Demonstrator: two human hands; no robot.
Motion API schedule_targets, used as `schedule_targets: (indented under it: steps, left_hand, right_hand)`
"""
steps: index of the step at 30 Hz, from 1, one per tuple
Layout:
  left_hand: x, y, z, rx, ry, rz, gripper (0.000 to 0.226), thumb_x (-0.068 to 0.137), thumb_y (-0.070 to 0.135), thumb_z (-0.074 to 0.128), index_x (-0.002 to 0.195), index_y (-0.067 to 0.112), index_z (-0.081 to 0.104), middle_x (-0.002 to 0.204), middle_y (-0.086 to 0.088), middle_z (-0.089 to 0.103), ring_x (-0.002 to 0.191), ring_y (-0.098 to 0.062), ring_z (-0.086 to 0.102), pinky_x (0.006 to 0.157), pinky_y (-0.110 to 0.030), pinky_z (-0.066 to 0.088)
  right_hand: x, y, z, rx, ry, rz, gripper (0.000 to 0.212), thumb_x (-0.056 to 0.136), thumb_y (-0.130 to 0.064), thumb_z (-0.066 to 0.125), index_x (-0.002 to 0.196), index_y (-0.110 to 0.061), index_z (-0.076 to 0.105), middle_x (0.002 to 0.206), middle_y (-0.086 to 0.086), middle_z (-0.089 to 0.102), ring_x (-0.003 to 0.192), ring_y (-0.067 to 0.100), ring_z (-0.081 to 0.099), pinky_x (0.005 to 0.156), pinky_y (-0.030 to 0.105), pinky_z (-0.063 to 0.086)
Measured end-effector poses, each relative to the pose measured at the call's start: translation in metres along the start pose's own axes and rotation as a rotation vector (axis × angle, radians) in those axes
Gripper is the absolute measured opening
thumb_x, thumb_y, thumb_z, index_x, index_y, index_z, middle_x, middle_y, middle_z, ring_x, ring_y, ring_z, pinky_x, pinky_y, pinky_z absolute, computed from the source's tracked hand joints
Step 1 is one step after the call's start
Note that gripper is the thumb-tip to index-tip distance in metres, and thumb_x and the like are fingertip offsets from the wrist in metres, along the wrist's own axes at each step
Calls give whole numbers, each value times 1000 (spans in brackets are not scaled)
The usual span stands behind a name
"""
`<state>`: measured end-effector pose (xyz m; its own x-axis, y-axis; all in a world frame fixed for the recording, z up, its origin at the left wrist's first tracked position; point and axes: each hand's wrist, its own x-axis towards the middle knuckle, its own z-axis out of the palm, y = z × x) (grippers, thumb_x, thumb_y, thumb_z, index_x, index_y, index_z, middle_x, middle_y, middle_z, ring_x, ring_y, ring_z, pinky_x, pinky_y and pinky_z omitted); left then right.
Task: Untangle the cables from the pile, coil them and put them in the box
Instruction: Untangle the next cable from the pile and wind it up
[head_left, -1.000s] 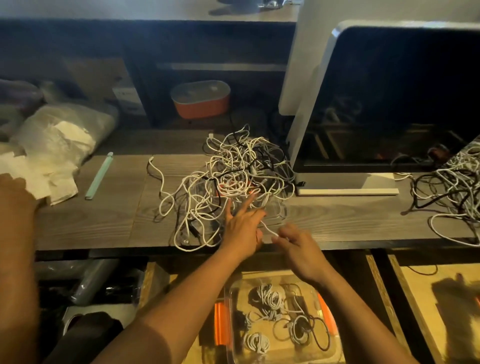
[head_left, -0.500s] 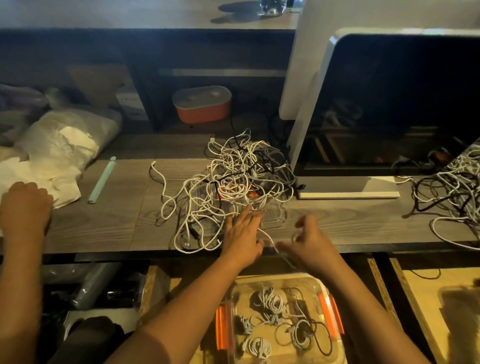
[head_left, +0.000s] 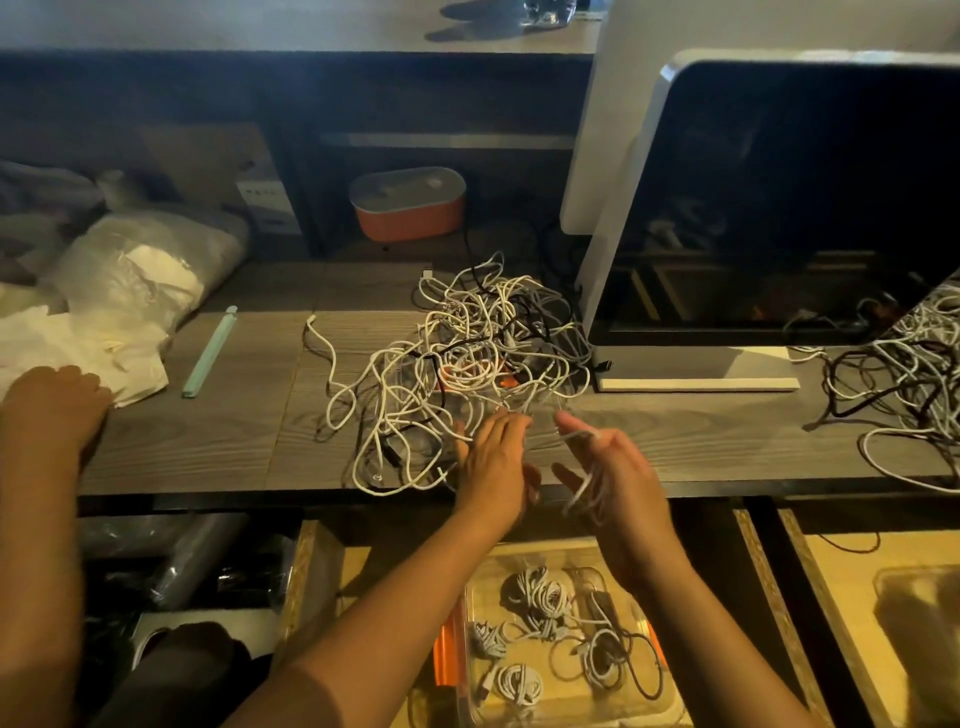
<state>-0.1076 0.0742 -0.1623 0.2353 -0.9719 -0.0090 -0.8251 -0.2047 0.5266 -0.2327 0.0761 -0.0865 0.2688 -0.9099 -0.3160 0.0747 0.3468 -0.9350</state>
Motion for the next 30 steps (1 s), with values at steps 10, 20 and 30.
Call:
schedule_targets:
  steps: [10,20,30]
  left_hand:
    - [7,-15,-18,141,143,-48,49,94,30,50,140,21,36,153,-1,29,145,-18,10,118,-37,-2]
    - [7,-26,-16,185,84,24,49,94,32,51,140,26,35,156,3,19,146,-18,3,115,-43,-10]
    - [18,-22,-12,126,52,-16,44,95,41,45,132,15,46,154,-2,26,146,-17,7,113,-39,-15]
  right_hand:
    - [10,-3,-16,-763,-132,-6,14,91,-23,55,104,-20,57,86,1,61,72,12,60,65,31,53]
    - [2,-5,5,-275,-88,-91,21,99,-28,43,107,-21,61,94,-14,57,73,3,54,65,26,48]
    - [0,-24,15,-152,66,-23,9,96,-25,48,91,-18,46,77,0,52,67,14,50,61,30,44]
